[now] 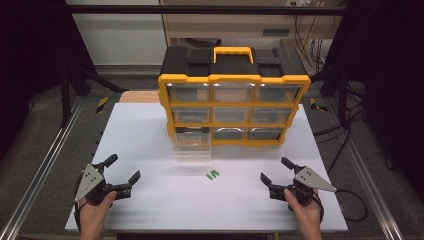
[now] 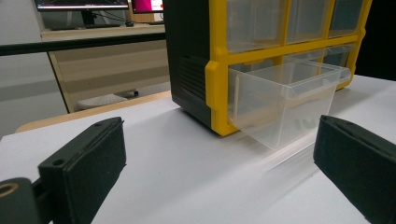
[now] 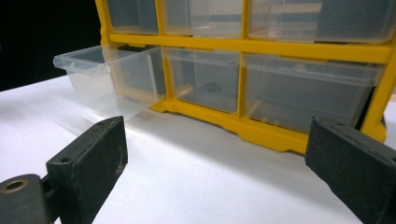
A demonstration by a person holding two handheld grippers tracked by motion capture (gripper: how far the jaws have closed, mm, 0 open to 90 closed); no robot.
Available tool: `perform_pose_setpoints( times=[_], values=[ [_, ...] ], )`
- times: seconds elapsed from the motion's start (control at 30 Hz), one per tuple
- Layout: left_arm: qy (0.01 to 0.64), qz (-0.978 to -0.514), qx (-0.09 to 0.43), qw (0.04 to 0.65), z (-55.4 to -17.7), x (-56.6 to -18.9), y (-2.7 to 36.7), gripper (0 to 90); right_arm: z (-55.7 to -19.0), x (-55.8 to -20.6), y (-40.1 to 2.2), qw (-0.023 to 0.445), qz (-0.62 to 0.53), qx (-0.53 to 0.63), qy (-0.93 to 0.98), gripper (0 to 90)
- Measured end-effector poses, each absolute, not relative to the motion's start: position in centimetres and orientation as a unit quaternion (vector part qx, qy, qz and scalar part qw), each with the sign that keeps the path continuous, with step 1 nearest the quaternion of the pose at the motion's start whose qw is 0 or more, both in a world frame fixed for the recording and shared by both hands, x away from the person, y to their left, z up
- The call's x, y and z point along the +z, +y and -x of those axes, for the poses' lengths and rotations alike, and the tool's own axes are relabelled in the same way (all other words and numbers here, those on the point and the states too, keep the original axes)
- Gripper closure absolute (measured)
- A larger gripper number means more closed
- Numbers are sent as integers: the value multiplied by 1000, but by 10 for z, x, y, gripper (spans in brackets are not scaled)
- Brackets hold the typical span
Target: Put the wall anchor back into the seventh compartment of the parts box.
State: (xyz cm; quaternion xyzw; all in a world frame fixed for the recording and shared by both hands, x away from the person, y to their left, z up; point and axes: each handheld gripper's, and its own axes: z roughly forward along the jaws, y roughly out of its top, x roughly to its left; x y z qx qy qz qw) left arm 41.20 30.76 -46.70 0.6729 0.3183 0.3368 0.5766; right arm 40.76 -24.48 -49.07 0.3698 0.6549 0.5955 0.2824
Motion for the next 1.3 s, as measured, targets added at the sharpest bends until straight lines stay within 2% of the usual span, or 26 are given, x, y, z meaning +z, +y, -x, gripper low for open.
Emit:
perform_pose_setpoints(
  times=[0.13, 0.37, 0.83, 1.3],
  values=[
    [320, -674, 335, 575, -413, -468, 308, 19, -409, -489, -236, 268, -367, 590, 668, 75],
    [329, -672, 326, 577, -414, -469, 308, 14, -415, -477, -219, 279, -372, 555, 690, 52],
    [322, -678, 320, 578, -416, -469, 294, 11, -428, -463, -157, 241, -331, 476, 778, 65],
    [327, -677, 321, 576, -419, -469, 298, 11, -451, -444, -119, 218, -320, 404, 829, 86]
  ],
)
